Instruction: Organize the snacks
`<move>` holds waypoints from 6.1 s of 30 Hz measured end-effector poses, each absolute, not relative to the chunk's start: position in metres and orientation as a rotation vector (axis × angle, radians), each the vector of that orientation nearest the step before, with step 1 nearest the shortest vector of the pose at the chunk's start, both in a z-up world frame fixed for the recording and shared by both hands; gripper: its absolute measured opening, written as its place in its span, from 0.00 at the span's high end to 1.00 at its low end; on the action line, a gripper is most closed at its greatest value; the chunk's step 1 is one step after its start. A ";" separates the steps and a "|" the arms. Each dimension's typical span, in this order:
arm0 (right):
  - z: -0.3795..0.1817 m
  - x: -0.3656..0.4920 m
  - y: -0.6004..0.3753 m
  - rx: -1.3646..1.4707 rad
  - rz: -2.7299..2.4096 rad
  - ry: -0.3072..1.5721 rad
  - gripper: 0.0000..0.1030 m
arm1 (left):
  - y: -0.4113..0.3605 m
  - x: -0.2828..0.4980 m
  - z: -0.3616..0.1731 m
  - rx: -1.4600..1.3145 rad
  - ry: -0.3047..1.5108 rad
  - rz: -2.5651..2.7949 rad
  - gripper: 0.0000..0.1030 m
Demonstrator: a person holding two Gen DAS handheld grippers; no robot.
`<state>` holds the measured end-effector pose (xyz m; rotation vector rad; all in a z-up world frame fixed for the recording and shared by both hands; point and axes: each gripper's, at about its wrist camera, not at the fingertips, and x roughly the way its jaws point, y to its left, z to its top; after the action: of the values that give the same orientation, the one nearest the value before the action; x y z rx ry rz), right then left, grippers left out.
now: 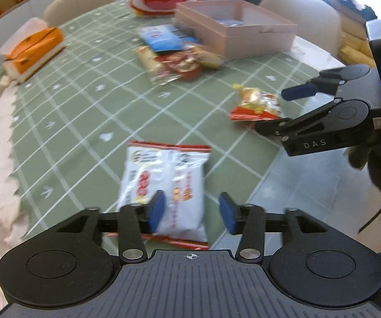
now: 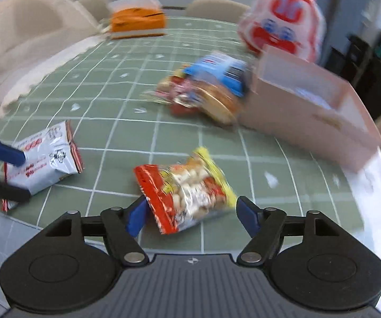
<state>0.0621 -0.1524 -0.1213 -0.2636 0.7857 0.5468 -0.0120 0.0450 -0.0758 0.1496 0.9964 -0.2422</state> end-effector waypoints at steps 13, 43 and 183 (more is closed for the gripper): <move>-0.135 0.040 -0.173 -0.121 0.453 0.764 0.16 | 0.074 0.010 -0.077 0.096 1.010 -0.188 0.34; -0.104 0.065 -0.134 0.073 0.352 0.806 0.07 | 0.104 0.010 -0.083 -0.266 0.974 -0.201 0.23; -0.056 0.365 -0.268 0.031 0.510 0.867 0.40 | -0.034 0.275 -0.036 -0.475 0.796 -0.234 0.25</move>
<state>0.3645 -0.2677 -0.0556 0.0312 0.8670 0.5105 0.2753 -0.0338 -0.0355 -0.4749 0.7958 -0.2342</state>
